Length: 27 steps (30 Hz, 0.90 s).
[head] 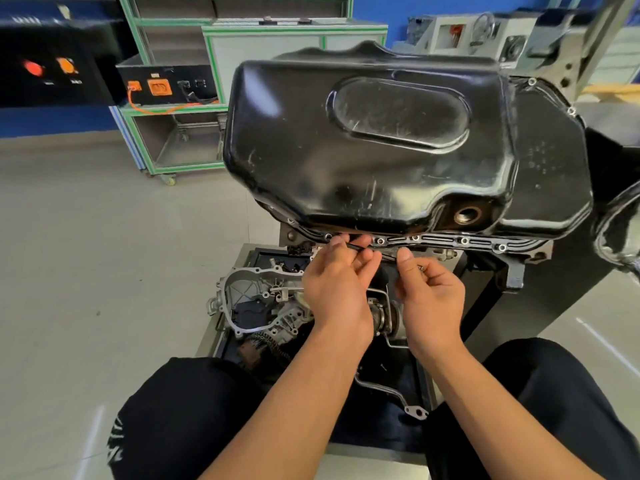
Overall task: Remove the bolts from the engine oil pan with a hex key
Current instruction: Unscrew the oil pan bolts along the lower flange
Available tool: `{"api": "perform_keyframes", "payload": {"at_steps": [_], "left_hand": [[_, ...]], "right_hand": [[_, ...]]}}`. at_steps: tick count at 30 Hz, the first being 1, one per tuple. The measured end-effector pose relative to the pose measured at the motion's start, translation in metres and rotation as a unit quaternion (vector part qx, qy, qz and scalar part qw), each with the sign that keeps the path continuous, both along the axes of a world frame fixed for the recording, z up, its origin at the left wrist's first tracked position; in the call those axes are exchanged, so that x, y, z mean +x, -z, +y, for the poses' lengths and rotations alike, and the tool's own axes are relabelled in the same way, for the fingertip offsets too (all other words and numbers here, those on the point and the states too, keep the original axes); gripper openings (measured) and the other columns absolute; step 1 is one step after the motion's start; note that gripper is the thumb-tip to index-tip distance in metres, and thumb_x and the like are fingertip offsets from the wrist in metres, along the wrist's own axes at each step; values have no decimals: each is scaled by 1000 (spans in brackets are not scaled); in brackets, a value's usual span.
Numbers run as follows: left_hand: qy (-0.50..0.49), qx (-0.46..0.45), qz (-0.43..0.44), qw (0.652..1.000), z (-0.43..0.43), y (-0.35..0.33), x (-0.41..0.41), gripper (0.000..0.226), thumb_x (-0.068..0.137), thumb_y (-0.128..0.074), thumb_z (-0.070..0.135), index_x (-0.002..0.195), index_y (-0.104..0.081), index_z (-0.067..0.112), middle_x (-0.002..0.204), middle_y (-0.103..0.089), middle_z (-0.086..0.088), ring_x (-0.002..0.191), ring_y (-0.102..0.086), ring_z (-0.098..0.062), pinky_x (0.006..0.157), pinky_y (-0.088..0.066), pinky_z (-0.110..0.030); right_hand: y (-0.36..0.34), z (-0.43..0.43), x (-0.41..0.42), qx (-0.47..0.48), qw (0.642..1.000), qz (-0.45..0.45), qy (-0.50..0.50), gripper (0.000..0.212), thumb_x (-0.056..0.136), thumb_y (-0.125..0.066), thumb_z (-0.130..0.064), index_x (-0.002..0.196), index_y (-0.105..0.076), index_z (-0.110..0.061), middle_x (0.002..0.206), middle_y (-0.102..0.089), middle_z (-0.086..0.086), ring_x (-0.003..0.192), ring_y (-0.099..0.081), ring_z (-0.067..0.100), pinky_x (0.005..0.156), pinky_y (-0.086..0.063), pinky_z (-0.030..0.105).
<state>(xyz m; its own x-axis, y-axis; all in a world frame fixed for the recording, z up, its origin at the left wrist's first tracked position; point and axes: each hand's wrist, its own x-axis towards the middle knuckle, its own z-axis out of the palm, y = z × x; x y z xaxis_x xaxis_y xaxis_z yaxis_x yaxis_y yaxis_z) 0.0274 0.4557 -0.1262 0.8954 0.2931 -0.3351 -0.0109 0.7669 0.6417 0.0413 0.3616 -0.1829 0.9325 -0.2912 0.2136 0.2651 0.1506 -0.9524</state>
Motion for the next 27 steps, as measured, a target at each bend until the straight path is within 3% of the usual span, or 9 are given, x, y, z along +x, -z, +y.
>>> {"api": "perform_keyframes", "payload": {"at_steps": [5,9,16,21,25,27], "left_hand": [[-19,104,-6,994,-1,7,5,15,102,-52,12,102,-58,-2,80,-71,-12,62,-66,-15,64,-60,-27],[-4,126,2,992,10,7,6,14,98,-58,12,99,-64,-1,79,-73,-12,64,-70,-15,60,-58,-25],[1,128,-21,992,12,9,1,14,97,-60,9,83,-64,7,68,-69,-6,63,-69,-15,64,-59,-27],[-8,155,-49,987,9,10,-1,16,98,-57,11,84,-63,7,73,-69,-8,70,-67,-18,69,-60,-28],[4,200,-116,973,2,14,-10,16,98,-58,17,89,-65,6,86,-75,-10,80,-72,-20,69,-58,-27],[-3,252,-119,960,2,17,-11,16,98,-59,18,87,-67,11,81,-74,-4,75,-71,-14,63,-57,-24]], "right_hand": [[-11,1,4,75,996,10,-43,42,96,-61,-32,55,-60,-24,50,-51,-3,48,-47,12,50,-42,22],[-18,-1,4,86,994,30,-65,43,102,-48,-37,68,-70,-23,57,-62,-1,50,-57,11,48,-41,20],[-12,-6,-9,83,990,35,-105,40,105,-45,-28,75,-70,-19,59,-63,2,49,-55,12,46,-41,20],[-12,-17,-7,57,986,56,-147,37,105,-46,-23,77,-69,-16,58,-63,4,48,-53,14,47,-39,23],[-16,-29,-3,83,982,31,-168,35,103,-45,-26,78,-66,-15,60,-63,4,50,-53,15,47,-40,22],[-14,-34,-7,68,982,35,-175,36,105,-43,-23,80,-65,-12,59,-62,4,50,-53,15,48,-40,24]]}}
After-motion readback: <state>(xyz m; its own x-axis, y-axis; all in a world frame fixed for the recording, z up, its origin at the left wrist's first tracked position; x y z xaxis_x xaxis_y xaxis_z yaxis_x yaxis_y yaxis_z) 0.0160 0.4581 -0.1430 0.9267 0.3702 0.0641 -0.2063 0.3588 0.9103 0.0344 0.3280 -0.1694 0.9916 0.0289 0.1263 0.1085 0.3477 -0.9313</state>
